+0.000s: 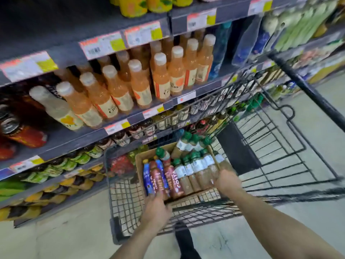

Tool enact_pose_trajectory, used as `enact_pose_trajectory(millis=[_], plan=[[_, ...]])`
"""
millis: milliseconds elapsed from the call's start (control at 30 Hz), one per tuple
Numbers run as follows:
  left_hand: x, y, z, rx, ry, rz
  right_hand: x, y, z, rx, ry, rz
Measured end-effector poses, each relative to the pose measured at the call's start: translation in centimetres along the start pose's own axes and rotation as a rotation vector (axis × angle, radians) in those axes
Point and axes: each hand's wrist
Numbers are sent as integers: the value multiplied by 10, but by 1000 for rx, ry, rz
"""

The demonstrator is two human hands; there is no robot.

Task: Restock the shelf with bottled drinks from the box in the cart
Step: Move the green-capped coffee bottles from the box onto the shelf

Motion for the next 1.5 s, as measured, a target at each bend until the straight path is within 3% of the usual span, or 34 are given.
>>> enact_pose_trajectory(millis=[167,367,633,933,1100,1267,1400,1500], plan=[[-30,40,-44,-19,12,68,9,58,-34,-42,-46,-46],[-67,87,-98,-36,-212,114,-13,99,-56,-63,-255,-29],[-97,123,-133,173,-451,119,-24,123,-60,-31,-400,-38],[-92,136,-126,206,-533,186,-13,118,-57,-39,-225,-67],[-76,117,-111,132,-564,248,13,98,-46,-73,111,-155],[-43,81,-101,37,-664,250,33,65,-42,-222,687,-135],[-10,43,-91,-16,-720,216,38,14,-45,-119,1271,49],[15,10,-80,-60,-756,167,44,-41,-31,72,1503,288]])
Point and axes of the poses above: each hand's wrist, its own y-axis towards the middle knuckle, its own x-axis out of the back of the hand, z = x × y, and after that the axes turned 12 degrees about z, right-handed
